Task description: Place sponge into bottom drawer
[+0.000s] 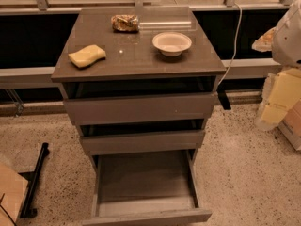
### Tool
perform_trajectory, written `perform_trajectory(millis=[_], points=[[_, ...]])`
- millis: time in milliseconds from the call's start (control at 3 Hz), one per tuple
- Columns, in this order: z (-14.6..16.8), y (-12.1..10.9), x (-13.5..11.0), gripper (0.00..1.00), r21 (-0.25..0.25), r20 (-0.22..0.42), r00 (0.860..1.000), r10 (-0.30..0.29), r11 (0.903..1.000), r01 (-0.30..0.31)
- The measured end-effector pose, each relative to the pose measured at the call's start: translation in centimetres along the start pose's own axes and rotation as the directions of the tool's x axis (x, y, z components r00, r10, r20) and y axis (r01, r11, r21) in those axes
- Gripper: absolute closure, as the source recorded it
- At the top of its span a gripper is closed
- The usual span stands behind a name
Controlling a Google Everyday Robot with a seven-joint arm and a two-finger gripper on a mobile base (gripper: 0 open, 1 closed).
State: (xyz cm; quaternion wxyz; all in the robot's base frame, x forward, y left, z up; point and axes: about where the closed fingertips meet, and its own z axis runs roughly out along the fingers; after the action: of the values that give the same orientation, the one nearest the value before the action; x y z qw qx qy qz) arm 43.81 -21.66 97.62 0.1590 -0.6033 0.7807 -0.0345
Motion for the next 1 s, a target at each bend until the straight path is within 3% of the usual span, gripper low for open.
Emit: perform_trajectory(millis=[333, 667, 1000], points=[[-0.1, 0.0, -0.1, 0.00, 0.004, 0.004, 1.000, -0.001, 1.0000, 0.001], [1.1, -0.9, -2.7, 0.00, 0.008, 0.086, 0.996, -0.024, 0.9997, 0.024], [3.1, -2.6, -7.0, 0.00, 0.007, 0.212, 0.975, -0.068, 0.9976, 0.069]])
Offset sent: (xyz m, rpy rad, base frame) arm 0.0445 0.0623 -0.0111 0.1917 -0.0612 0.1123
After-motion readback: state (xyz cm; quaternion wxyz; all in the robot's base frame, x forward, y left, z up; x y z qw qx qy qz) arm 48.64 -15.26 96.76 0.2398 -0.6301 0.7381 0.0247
